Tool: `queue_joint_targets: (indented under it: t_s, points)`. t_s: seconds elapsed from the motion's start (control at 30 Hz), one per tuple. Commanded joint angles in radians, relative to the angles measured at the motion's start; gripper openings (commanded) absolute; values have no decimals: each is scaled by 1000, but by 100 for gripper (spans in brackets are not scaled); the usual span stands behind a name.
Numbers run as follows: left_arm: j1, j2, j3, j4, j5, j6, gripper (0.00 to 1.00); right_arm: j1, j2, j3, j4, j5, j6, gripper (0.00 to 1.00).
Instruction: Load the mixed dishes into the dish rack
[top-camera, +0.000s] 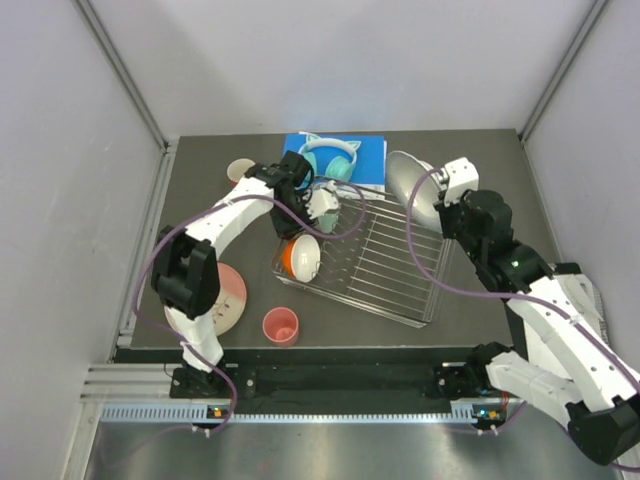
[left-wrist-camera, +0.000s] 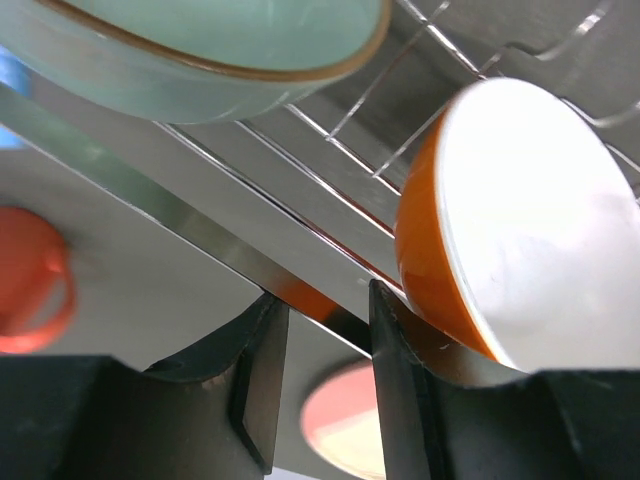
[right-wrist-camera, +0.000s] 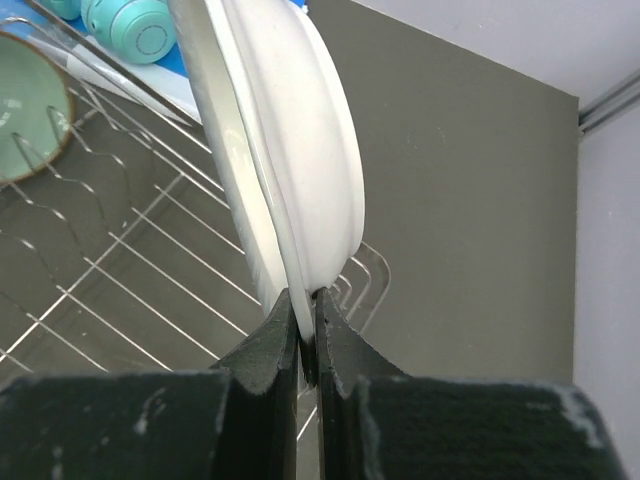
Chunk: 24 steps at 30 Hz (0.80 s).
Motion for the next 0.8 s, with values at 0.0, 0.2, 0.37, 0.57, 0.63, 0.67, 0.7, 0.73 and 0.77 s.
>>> queue_joint_targets:
  t_s: [0.0,0.2,0.37,0.57,0.63,0.67,0.7,0.73,0.77]
  points:
    - [-54,125,21,130,-55,136,43,-9,-145,0,205,-12,57,0]
    - [-124,223,117,141,-136,195,44,-6,-237,-33,173,-115,74,0]
    - [-140,227,154,115,-147,144,44,-1,-258,-31,157,-137,86,0]
    - [-142,184,110,103,-152,77,44,-3,-257,-16,124,-121,96,0]
    - [-142,168,105,92,-155,41,44,-3,-251,-2,90,-117,106,0]
    - [-142,156,104,89,-161,29,45,-4,-245,13,76,-118,109,0]
    - [-142,150,102,89,-164,2,47,-1,-238,24,62,-120,122,0]
    - [-140,141,100,93,-181,-11,48,-3,-229,33,30,-121,125,0]
    - [-139,124,100,104,-188,-23,52,-3,-226,51,19,-127,128,0]
